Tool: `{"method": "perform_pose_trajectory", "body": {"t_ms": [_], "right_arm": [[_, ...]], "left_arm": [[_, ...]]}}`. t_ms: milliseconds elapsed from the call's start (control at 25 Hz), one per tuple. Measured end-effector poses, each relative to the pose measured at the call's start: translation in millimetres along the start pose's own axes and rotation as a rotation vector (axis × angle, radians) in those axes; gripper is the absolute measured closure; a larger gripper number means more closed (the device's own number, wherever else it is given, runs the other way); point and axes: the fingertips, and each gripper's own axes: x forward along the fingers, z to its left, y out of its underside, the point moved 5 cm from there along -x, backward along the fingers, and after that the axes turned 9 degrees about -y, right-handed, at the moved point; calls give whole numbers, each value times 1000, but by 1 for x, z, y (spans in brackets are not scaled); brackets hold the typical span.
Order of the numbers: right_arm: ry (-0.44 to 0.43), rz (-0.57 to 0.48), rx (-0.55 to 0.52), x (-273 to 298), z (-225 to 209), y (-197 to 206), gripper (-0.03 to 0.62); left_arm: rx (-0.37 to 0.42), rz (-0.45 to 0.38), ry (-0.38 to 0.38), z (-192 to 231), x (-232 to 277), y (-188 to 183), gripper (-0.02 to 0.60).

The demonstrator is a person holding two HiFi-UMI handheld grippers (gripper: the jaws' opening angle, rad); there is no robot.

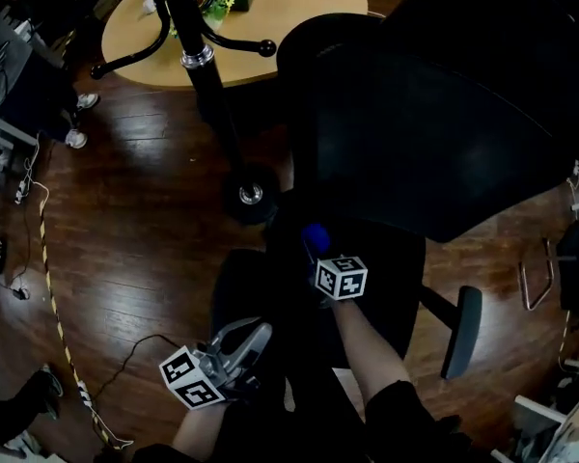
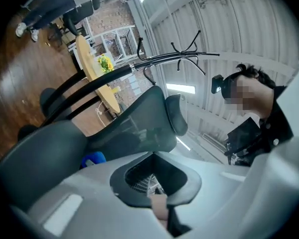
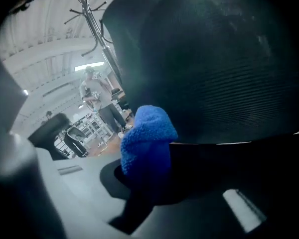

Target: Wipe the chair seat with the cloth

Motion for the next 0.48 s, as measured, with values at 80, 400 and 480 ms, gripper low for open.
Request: {"method": "perform_pose_trajectory", "body": {"t_ms": [80, 400, 480], "right_arm": [[19, 18, 0, 30, -24, 3, 559], [81, 106, -110, 88, -34, 37, 559], [82, 121, -113, 90, -32, 33, 559]], "left_arm": [[-10, 4, -13, 13, 14, 9, 592], [-7, -29, -68, 44, 14, 25, 592], [-9, -25, -72, 42, 16, 17, 592]]}}
